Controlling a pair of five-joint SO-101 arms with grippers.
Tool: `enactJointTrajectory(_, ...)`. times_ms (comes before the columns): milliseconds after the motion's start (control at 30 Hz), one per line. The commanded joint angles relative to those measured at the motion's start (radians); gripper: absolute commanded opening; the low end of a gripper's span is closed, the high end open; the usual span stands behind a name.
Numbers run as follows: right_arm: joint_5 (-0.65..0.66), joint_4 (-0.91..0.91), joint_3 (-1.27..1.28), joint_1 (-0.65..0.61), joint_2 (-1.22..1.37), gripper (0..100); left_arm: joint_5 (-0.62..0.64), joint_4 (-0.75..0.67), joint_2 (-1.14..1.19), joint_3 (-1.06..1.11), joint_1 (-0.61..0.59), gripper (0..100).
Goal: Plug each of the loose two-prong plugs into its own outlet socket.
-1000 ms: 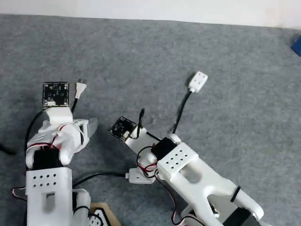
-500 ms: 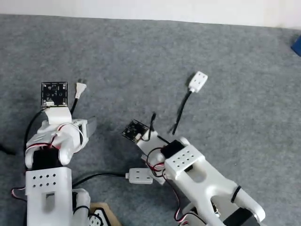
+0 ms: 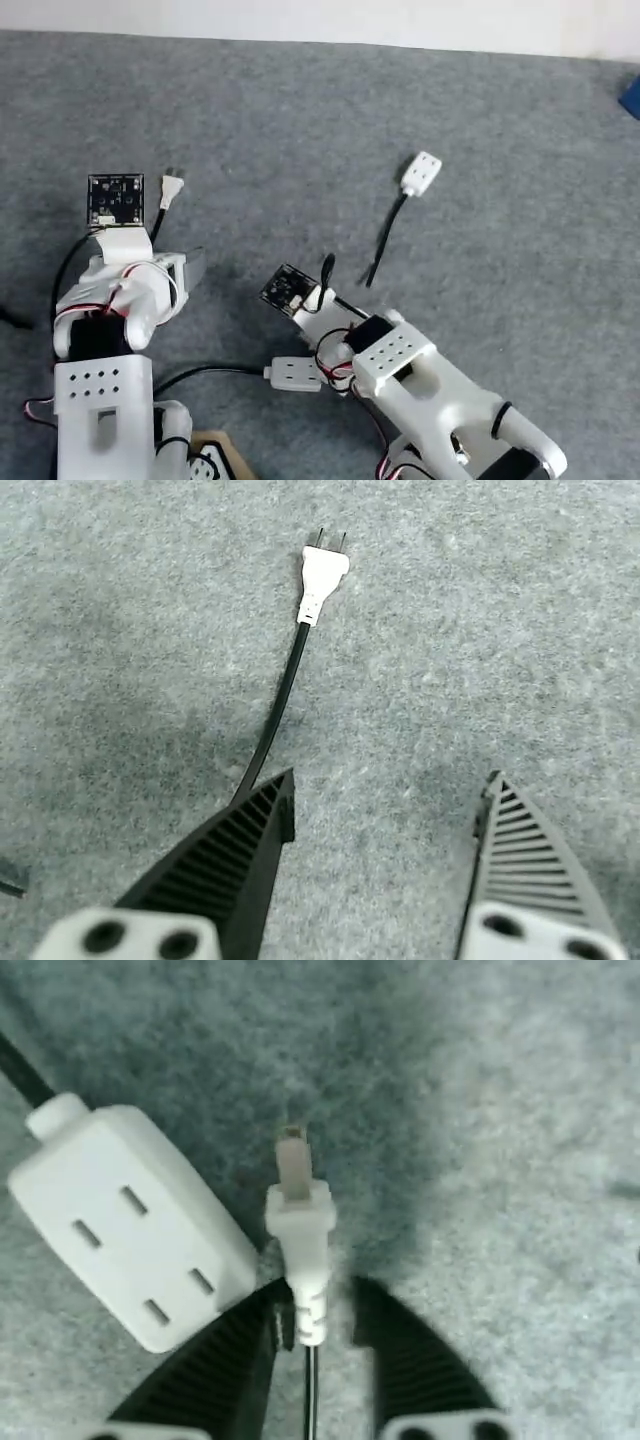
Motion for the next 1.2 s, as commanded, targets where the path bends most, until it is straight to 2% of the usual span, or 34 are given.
enactJointTrajectory(0, 0.002, -0.013, 0.004, 0.018, 0.007, 1.4, 0.008, -0.015, -0.005, -0.018, -0.004, 29)
enactJointTrajectory(133, 0.008, 0.044, -0.018, 0.093, -0.007, 0.6, 0.008, -0.014, -0.002, -0.018, -0.001, 29)
enactJointTrajectory(267, 0.009, 0.214, -0.171, 0.114, -0.007, 0.6, 0.008, -0.014, -0.002, -0.018, -0.001, 29)
enactJointTrajectory(367, 0.011, 0.38, -0.374, 0.11, -0.004, 0.6, 0.008, -0.015, -0.002, -0.018, 0.001, 29)
enactJointTrajectory(500, 0.04, 0.665, -0.768, 0.102, 0.005, 0.6, 0.008, -0.015, -0.002, -0.018, 0.002, 30)
enactJointTrajectory(567, 0.034, 0.796, -0.932, 0.064, 0.016, 0.6, 0.008, 0.003, -0.002, -0.025, 0.025, 30)
enactJointTrajectory(633, -0.015, 0.868, -0.975, -0.001, 0.047, 0.7, 0.008, 0.063, -0.002, -0.067, 0.068, 30)
enactJointTrajectory(767, -0.084, 0.832, -0.928, -0.108, 0.079, 0.7, 0.008, 0.218, -0.002, -0.243, 0.082, 30)
enactJointTrajectory(900, -0.086, 0.78, -0.888, -0.128, 0.015, 0.7, 0.008, 0.321, -0.002, -0.361, 0.087, 30)
enactJointTrajectory(1067, -0.089, 0.696, -0.765, -0.13, -0.062, 0.7, 0.008, 0.351, -0.008, -0.383, 0.148, 40)
enactJointTrajectory(1167, -0.089, 0.676, -0.728, -0.127, -0.071, 0.7, 0.006, 0.351, -0.008, -0.38, 0.189, 41)
